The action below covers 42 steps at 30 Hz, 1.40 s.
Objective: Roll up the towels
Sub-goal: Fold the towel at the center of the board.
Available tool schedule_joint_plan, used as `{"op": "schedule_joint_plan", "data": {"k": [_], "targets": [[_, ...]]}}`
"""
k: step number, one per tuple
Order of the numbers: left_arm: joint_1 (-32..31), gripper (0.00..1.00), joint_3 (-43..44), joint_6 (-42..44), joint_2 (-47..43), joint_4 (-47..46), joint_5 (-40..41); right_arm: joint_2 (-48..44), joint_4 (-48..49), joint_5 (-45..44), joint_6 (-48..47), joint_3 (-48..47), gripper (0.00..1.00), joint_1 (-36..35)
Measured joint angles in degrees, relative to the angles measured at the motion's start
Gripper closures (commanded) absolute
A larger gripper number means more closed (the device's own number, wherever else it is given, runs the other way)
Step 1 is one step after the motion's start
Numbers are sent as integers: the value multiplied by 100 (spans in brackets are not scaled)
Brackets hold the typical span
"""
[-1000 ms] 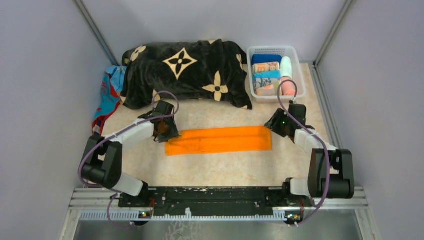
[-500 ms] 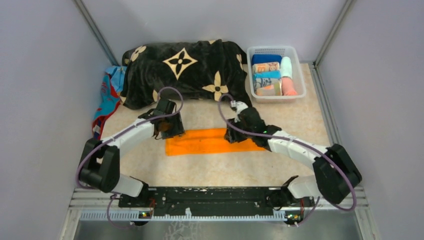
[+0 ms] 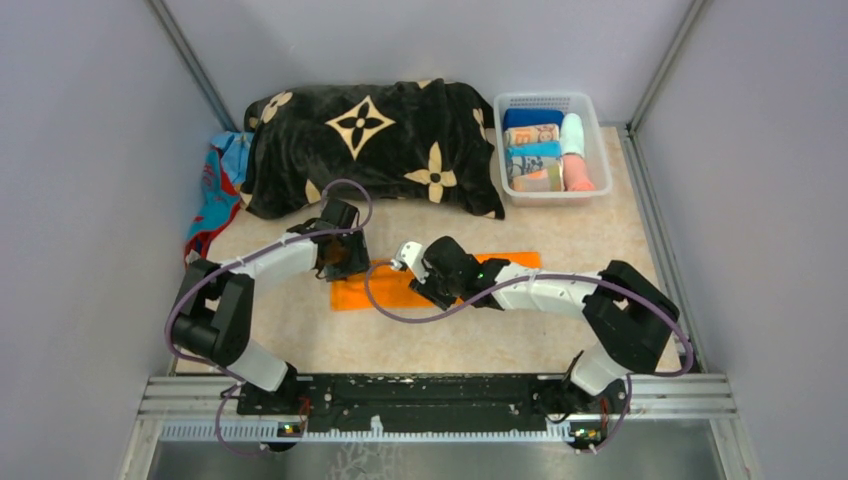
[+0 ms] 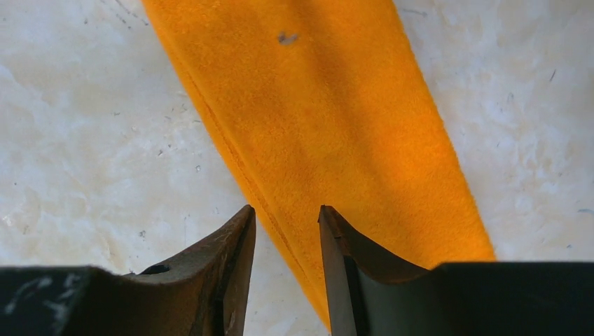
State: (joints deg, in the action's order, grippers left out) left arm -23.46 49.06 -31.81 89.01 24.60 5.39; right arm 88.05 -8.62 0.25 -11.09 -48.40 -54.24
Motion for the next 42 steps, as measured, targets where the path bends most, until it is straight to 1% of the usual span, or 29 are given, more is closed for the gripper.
{"op": "schedule_joint_plan", "data": {"k": [7,12,19,28,34,39,42], "targets": [[0,33,0,15,24,-17,0,101,197,17,-997,0,66,-177],[0,33,2,20,24,-17,0,260,356,31,-1475,2,69,-227],[0,33,2,20,24,-17,-2,385,302,109,-1836,2,68,-245],[0,33,4,20,24,-15,0,516,264,146,-2041,2,68,-291],[0,33,9,20,24,-11,-2,647,302,74,-2131,-2,76,-321],[0,33,13,20,31,-4,0,662,310,-39,-2181,-2,87,-391],[0,33,22,20,35,4,0,664,295,-92,-2192,-2,89,-422]]}}
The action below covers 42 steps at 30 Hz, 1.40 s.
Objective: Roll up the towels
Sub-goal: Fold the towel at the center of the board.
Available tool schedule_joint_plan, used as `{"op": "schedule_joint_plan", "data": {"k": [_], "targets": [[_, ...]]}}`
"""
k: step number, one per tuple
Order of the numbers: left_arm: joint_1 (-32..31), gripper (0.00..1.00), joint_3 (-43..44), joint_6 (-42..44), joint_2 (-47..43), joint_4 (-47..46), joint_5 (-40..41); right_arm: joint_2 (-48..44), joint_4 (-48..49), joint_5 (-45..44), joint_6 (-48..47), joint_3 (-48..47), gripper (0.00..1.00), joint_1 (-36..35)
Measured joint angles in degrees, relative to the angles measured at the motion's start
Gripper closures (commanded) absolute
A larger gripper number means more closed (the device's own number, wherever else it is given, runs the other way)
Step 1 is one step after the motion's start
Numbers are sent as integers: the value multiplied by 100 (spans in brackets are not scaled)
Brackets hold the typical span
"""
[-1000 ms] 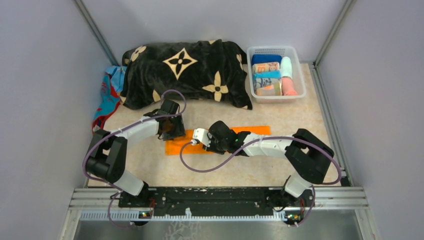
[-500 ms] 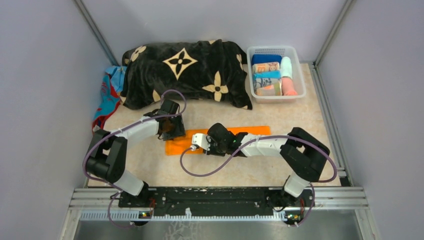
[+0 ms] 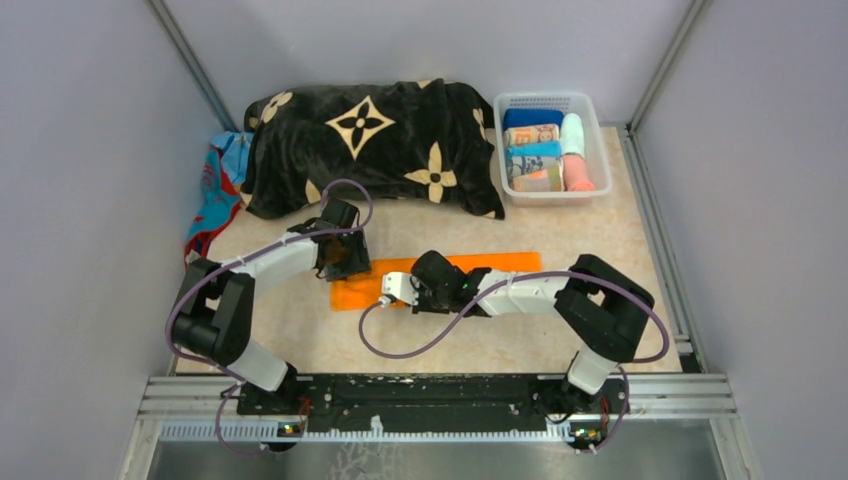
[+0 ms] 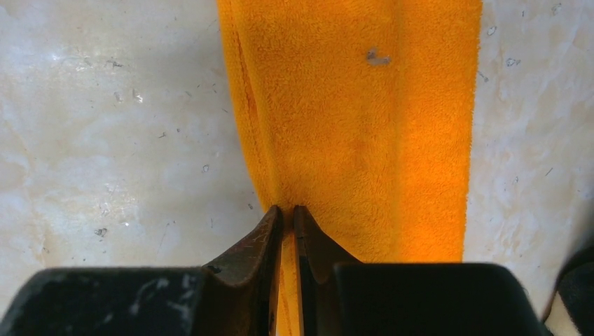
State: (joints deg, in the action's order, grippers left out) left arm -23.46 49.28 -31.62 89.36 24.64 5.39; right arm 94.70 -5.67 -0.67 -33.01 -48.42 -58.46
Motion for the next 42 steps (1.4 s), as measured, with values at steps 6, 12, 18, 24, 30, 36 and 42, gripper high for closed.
{"op": "schedule_joint_plan", "data": {"k": [6,12,18,24,30,36,42], "targets": [[0,33,2,2,0,4,-2,-13,-59,-107,-2,-2,89,-66],[0,33,7,4,2,11,-2,-70,-175,-219,0,-2,90,-76],[0,33,7,17,2,13,-2,-92,-256,-356,0,-2,99,-79],[0,33,9,20,4,17,0,-101,-273,-354,2,-2,100,-81],[0,32,42,20,24,61,7,-175,-529,-184,55,-15,100,-133],[0,32,46,17,26,70,20,-404,-643,-31,155,-13,100,-151],[-2,31,46,17,20,81,55,-409,-710,138,264,-13,87,-151]]}}
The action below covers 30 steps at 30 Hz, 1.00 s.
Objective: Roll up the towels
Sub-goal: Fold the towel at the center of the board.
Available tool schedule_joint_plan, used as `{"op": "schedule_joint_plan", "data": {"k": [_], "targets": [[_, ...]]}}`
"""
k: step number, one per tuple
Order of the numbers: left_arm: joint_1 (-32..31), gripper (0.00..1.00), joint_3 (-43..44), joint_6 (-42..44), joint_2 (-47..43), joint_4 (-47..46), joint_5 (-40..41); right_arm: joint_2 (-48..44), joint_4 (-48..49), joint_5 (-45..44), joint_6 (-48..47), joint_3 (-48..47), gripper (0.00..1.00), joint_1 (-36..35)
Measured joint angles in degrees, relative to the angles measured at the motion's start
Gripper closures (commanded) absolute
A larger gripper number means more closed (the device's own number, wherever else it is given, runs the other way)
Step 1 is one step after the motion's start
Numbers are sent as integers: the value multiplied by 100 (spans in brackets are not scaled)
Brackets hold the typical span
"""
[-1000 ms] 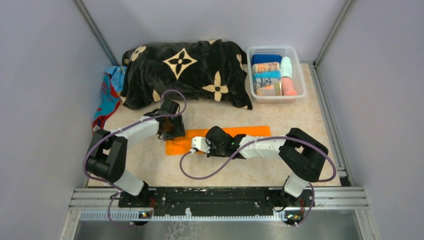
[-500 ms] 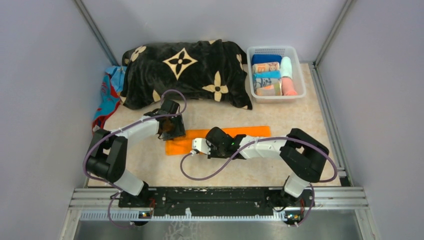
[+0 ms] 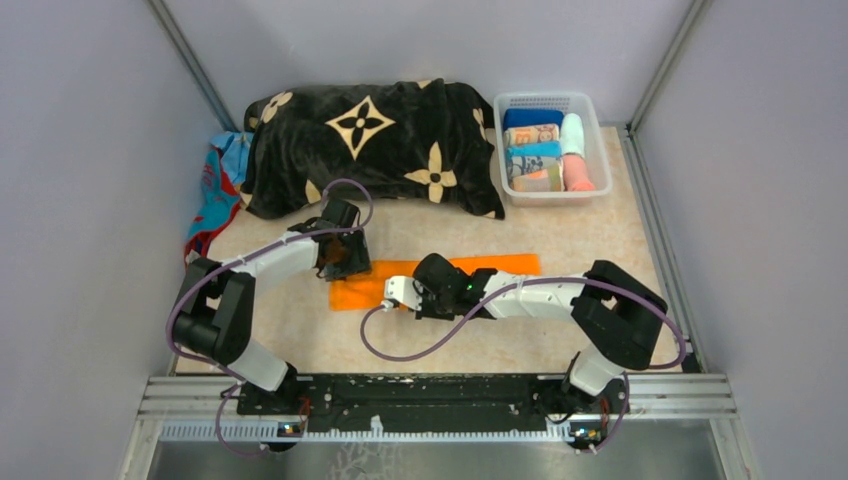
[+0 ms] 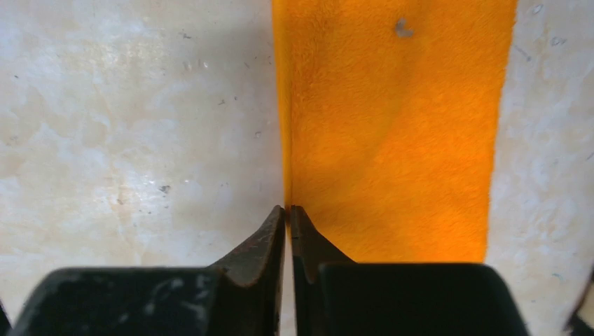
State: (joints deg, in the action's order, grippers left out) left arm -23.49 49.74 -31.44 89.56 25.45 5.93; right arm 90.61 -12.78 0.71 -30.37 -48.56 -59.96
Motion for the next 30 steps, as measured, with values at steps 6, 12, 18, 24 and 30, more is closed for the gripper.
{"op": "schedule_joint_plan", "data": {"k": [6,12,18,24,30], "targets": [[9,28,-7,0,-44,66,72,2,-61,127,348,2,65,0],[11,23,-2,50,-426,372,39,-605,-87,122,1021,107,61,96],[-7,24,-24,66,-1156,562,-168,-1703,-98,13,2319,144,54,1001],[-17,26,-557,9,-1108,267,-542,-2302,-28,-15,3930,820,51,2253],[-15,27,-918,-179,-1014,168,-575,-2315,-133,267,5121,1705,50,3331]]}}
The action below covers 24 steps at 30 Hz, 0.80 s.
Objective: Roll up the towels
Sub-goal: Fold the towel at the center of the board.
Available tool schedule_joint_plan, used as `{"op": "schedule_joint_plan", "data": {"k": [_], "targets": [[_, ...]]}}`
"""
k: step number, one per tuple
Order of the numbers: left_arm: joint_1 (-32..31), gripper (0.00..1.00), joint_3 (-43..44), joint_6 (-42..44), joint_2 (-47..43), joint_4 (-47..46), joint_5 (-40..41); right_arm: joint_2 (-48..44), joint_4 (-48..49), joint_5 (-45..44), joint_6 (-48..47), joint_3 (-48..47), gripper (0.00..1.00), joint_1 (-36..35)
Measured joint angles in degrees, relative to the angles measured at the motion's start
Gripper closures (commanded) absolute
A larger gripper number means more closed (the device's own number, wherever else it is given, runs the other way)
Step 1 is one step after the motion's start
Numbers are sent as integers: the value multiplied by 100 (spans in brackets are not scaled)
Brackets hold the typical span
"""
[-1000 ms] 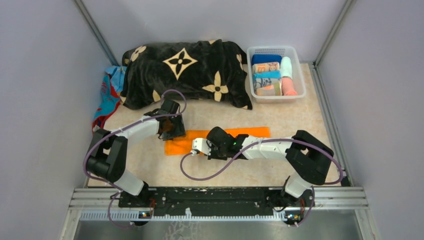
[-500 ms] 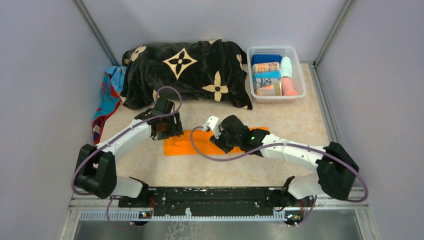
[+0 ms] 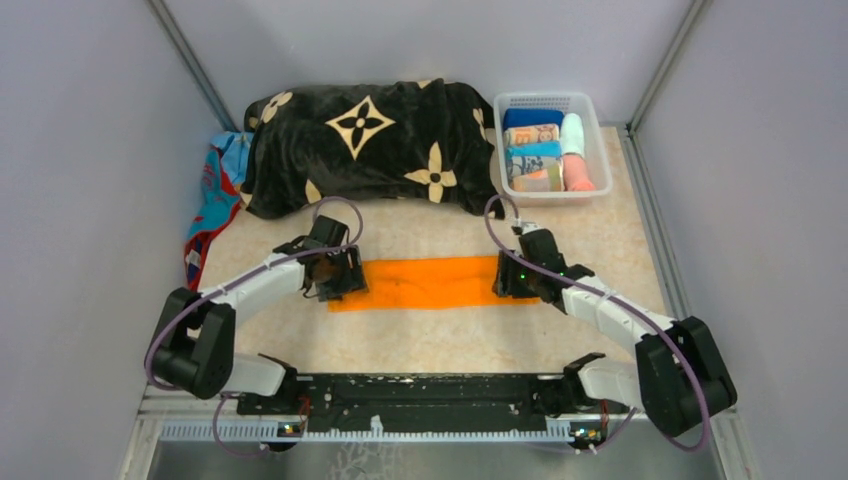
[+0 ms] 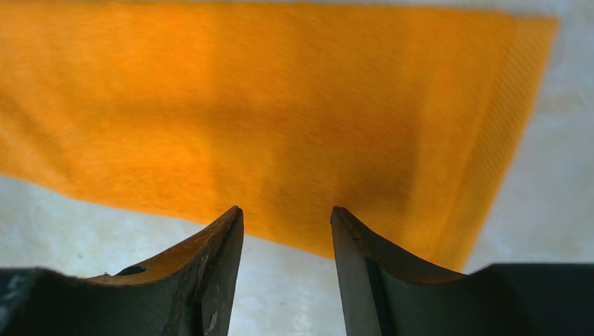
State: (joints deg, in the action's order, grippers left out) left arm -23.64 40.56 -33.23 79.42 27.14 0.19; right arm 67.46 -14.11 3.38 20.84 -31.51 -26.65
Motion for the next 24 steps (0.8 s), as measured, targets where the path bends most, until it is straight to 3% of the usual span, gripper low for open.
{"op": "schedule_joint_plan", "data": {"k": [5,9,17,24], "targets": [[0,27,-166,-238,-201,-20,129,-35,129,369,599,450,50,953],[0,28,-317,-433,-391,7,170,-35,127,529,787,461,50,1309],[0,20,-483,-643,-822,306,83,-208,-243,354,619,369,43,1394],[0,14,-17,-476,-1095,699,94,-278,-990,-396,170,-413,44,1097]]}}
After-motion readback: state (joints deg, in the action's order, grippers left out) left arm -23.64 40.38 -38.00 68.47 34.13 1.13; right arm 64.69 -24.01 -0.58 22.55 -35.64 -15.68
